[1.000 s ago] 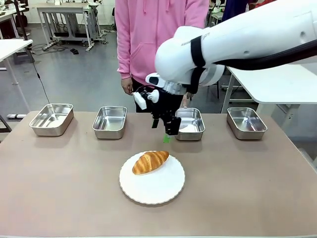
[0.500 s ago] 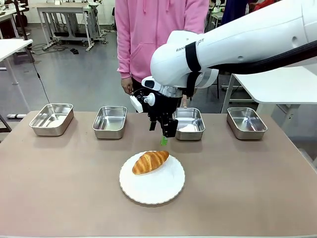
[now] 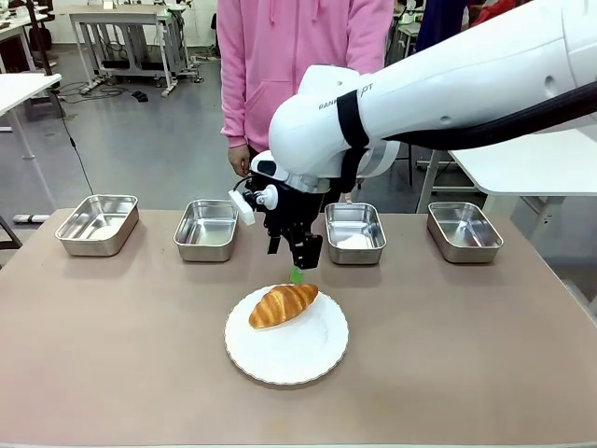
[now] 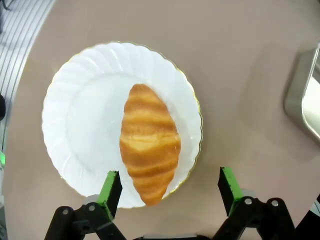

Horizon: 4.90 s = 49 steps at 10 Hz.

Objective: Place the bread in the container.
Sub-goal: Place the Butter Roll into the Airtight Container indicated by the human.

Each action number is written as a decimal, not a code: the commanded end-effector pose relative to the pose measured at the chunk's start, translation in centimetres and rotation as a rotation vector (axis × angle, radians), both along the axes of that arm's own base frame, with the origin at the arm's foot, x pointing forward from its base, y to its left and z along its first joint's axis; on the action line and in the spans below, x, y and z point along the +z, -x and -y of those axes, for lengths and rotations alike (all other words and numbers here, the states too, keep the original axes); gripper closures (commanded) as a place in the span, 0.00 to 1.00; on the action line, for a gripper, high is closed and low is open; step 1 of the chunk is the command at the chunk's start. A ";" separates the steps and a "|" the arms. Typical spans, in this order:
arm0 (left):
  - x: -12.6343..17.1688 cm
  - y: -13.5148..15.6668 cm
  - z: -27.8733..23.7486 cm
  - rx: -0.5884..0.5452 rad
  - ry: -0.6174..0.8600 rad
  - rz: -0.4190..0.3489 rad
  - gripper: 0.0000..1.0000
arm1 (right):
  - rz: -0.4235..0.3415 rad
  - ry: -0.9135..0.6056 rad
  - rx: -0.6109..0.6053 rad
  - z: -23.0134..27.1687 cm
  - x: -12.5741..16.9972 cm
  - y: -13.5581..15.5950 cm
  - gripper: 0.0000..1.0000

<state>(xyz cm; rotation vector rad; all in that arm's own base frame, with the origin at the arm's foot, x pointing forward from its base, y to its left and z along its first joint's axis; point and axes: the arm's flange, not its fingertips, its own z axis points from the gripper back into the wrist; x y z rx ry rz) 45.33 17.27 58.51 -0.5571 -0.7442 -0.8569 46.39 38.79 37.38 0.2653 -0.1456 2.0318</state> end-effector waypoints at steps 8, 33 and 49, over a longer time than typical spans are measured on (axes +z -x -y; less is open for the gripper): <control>0.2 0.1 0.1 -0.006 0.004 0.008 0.00 | 0.090 0.071 0.040 -1.0 -4.0 3.6 0.00; 0.2 0.1 0.1 -0.006 0.004 0.008 0.00 | 0.025 0.072 0.075 -1.4 -6.8 3.6 0.42; 0.2 0.1 0.1 -0.006 0.004 0.008 0.00 | 0.143 0.165 -1.096 6.3 8.5 -8.2 0.41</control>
